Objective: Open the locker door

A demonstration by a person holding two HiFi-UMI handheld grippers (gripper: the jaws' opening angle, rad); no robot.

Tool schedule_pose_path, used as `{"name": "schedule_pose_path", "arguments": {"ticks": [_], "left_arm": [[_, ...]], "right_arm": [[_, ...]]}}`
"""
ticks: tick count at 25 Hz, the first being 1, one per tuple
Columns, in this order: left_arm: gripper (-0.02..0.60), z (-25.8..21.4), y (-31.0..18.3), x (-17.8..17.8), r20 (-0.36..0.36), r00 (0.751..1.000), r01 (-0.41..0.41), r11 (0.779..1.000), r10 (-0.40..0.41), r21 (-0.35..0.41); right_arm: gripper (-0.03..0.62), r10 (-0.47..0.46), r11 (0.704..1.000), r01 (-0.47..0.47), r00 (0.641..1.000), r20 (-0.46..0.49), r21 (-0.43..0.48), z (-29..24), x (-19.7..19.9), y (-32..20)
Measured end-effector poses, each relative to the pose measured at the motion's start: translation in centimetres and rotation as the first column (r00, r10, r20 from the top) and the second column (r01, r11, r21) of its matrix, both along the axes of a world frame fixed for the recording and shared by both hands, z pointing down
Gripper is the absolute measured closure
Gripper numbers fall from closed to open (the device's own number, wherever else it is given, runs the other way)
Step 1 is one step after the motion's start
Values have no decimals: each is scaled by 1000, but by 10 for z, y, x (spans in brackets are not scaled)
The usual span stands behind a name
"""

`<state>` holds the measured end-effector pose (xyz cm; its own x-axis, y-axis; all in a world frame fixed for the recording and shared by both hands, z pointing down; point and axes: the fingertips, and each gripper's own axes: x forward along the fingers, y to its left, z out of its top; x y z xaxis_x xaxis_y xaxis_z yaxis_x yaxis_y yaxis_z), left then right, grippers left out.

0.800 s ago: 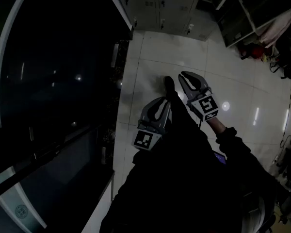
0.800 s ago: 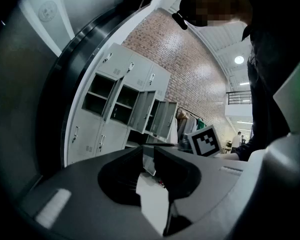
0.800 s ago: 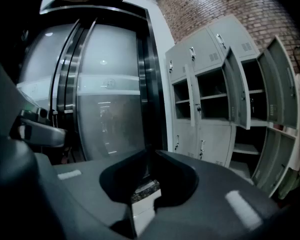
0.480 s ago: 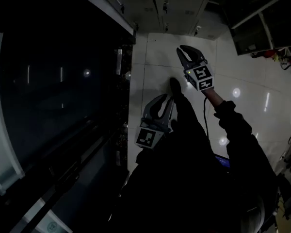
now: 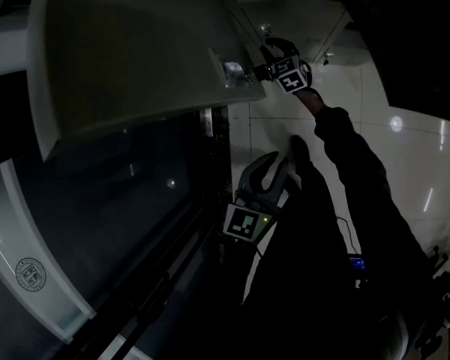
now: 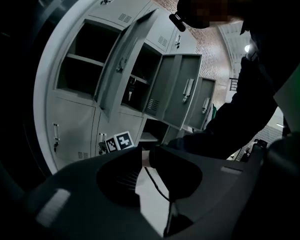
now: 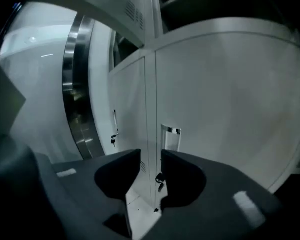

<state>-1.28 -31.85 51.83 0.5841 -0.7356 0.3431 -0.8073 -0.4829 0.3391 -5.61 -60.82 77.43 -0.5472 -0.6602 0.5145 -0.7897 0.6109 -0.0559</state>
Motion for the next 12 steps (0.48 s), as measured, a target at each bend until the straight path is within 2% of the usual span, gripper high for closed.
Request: {"name": "schedule_pose_path", "arguments": {"ticks": [2, 6, 10, 12], "left_arm": [[502, 4, -5, -2, 7, 1000, -4, 1000, 4, -20], [502, 19, -1, 0, 13, 1000, -4, 997, 5, -75], [502, 38, 5, 2, 21, 1000, -14, 992, 17, -127], [502, 39, 7, 4, 19, 1000, -16, 992, 18, -127]], "right_arm": [[471, 4, 1000, -4, 1000, -18, -3, 19, -9, -18], [421, 17, 1000, -18, 1000, -24, -4, 12, -22, -35], [402, 19, 1000, -19, 1000, 15, -19, 22, -41, -43], [406, 10, 1000, -10, 1000, 14, -16, 22, -38, -41]]}}
